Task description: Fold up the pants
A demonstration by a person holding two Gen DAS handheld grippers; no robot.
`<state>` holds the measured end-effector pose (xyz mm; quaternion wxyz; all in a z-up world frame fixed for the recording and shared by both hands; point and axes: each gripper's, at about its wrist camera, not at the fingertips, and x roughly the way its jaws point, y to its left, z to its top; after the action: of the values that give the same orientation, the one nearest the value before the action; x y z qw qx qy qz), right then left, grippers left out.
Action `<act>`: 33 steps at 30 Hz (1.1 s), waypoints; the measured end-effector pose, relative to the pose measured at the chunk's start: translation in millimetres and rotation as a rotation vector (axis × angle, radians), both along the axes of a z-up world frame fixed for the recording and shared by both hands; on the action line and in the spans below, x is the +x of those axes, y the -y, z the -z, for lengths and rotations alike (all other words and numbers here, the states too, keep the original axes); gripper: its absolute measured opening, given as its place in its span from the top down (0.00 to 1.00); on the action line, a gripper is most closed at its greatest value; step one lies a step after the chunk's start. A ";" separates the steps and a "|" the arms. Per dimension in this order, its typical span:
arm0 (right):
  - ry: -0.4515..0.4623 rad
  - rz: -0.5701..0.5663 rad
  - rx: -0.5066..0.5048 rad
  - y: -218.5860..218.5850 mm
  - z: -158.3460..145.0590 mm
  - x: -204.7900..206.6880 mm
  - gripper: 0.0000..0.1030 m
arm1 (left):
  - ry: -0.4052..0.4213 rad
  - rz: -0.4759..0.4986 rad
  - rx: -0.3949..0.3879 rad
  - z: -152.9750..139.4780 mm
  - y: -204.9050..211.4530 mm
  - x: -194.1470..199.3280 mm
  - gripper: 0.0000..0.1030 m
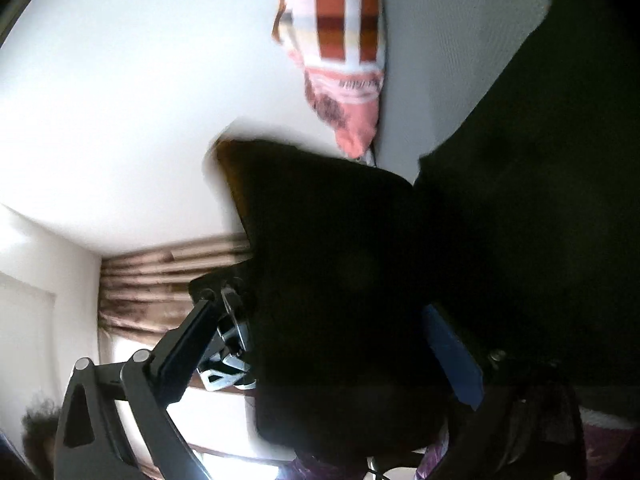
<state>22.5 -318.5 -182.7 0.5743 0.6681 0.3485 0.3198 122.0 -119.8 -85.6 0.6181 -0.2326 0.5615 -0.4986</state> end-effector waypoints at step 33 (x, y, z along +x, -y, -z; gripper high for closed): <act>-0.032 0.124 -0.493 105.6 -8.8 -78.2 0.81 | 0.006 -0.038 0.261 83.2 -0.5 -36.7 0.26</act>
<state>-55.7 -424.2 -173.9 0.7328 0.5330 0.3833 0.1787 85.3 -119.3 -168.9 0.6541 -0.1590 0.6153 -0.4103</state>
